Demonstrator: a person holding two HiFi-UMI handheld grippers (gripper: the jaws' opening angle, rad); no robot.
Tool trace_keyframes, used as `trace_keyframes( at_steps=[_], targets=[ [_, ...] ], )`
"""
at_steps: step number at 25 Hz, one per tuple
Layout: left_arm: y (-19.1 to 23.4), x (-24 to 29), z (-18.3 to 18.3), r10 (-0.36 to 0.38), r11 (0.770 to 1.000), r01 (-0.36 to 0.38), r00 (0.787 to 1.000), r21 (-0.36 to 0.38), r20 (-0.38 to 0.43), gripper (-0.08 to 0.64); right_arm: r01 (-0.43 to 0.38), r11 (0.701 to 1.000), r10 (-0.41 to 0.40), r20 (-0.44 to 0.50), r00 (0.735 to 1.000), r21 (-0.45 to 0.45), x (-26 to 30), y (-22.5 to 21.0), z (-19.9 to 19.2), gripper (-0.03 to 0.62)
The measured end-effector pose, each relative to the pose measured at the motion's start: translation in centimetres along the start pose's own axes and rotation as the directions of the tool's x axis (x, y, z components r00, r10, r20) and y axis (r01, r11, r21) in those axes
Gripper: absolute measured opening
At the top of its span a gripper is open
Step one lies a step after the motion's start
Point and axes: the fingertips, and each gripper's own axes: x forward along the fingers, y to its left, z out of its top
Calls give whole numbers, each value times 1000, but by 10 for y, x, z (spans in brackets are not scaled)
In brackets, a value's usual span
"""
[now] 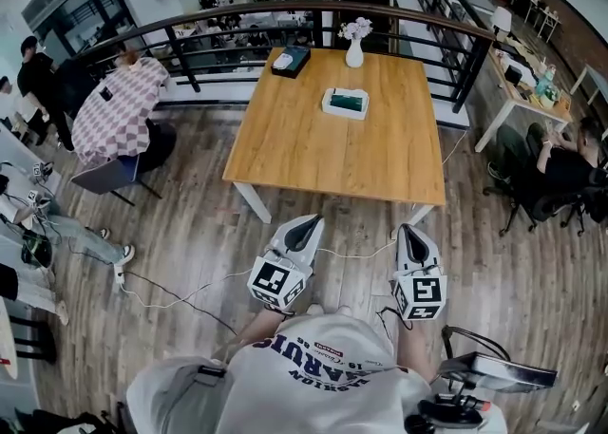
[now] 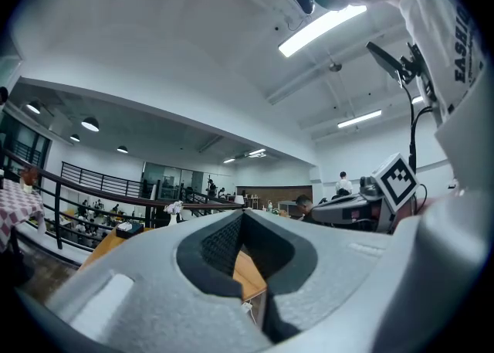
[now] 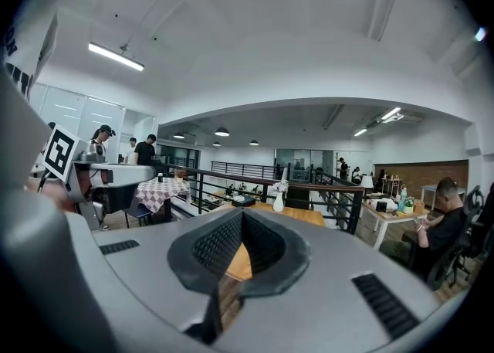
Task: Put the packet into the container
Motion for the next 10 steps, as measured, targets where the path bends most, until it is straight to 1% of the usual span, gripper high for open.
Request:
trace_keyframes(
  at_steps=[10],
  targets=[
    [1,-6,-3,3,1000,-3,1000,-8,-13,2,-18,1000,18,7,1000,-7,1,8,4,5]
  ],
)
